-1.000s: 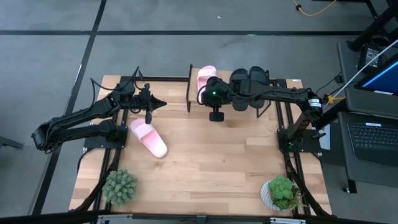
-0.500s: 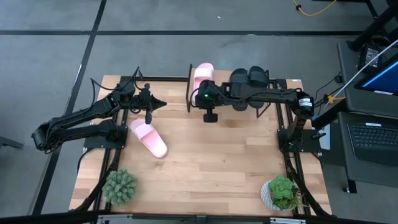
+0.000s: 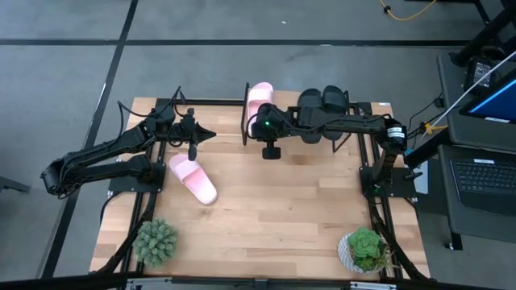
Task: Pick and place slides into the shelf
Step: Put the top pink slides on the shelf
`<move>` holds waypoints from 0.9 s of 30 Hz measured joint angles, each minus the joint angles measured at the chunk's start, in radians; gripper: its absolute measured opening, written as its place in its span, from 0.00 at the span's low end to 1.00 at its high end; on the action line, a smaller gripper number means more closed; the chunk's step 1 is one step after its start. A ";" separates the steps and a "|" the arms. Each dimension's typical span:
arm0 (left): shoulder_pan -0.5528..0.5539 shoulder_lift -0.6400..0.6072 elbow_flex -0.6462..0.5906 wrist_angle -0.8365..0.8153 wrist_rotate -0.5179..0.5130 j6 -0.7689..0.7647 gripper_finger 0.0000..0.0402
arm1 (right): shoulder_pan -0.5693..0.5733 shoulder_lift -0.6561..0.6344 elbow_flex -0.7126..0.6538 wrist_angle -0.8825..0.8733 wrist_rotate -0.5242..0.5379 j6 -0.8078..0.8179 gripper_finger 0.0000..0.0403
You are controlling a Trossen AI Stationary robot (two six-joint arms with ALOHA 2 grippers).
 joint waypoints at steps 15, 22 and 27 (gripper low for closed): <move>0.000 0.000 0.000 0.000 0.000 0.000 0.00 | 0.000 0.000 0.000 0.006 -0.046 0.027 0.09; 0.000 0.000 0.000 0.000 0.000 0.000 0.00 | 0.000 0.000 0.000 0.041 -0.050 0.074 0.10; 0.000 0.000 0.000 -0.007 0.000 0.000 0.00 | 0.000 0.000 0.000 0.042 -0.050 0.076 0.10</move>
